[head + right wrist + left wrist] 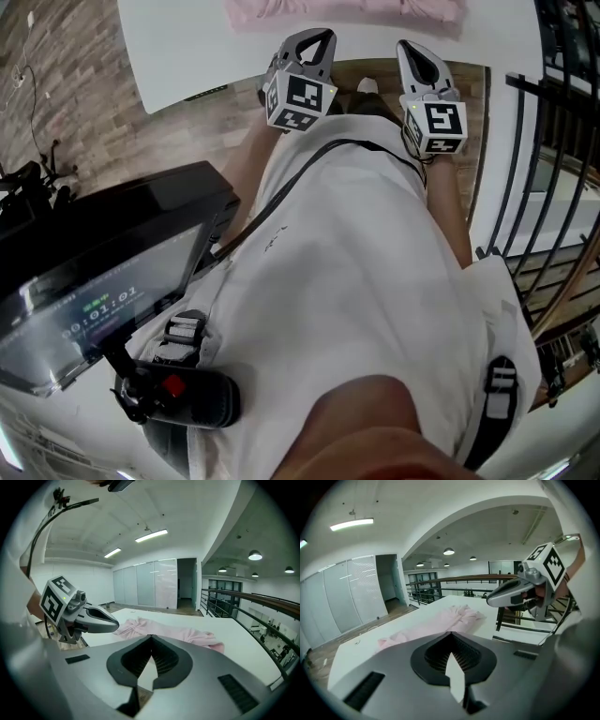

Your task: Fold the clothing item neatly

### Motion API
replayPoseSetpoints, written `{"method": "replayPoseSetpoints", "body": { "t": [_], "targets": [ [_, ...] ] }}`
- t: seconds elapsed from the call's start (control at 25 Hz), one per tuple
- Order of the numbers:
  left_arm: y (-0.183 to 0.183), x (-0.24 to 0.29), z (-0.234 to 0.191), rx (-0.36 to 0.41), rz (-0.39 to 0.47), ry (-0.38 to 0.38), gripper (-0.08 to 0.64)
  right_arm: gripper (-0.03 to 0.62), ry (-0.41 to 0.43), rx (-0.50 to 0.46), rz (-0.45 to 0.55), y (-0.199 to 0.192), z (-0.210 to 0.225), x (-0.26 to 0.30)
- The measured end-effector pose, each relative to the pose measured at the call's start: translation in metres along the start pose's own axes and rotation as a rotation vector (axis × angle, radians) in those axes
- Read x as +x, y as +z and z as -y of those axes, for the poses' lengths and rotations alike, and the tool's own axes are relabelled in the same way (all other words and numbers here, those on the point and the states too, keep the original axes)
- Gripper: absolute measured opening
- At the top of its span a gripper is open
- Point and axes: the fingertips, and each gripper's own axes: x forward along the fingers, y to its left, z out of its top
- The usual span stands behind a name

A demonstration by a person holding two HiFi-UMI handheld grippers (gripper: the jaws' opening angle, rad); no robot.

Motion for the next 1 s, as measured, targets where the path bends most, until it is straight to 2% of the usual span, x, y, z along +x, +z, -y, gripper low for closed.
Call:
{"method": "replayPoseSetpoints", "body": {
  "t": [0.24,0.44,0.68,0.76,0.92,1.0],
  "targets": [
    [-0.003,-0.011,-0.002,-0.007,0.014,-0.001,0.003,0.002,0.046,0.003,0.022,0.008,-0.022,-0.001],
    [-0.010,-0.030,-0.006,-0.069,0.011,0.039,0.002,0.002,0.070,0.019,0.007,0.011,-0.039,0.001],
    [-0.026,-0.048,0.013,-0.161,-0.013,0.059,0.002,0.002,0.131,-0.005,-0.021,0.012,-0.070,-0.002],
    [-0.022,-0.046,0.017,-0.164,-0.008,0.047,0.002,0.002,0.111,0.012,-0.019,0.011,-0.069,-0.004],
    [0.001,-0.036,0.004,-0.102,0.053,0.014,0.003,0.002,0.009,0.054,0.034,0.016,-0.051,-0.002],
    [0.000,-0.038,0.001,-0.118,0.053,0.019,0.003,0.002,0.003,0.066,0.041,0.015,-0.051,-0.003]
  ]
}}
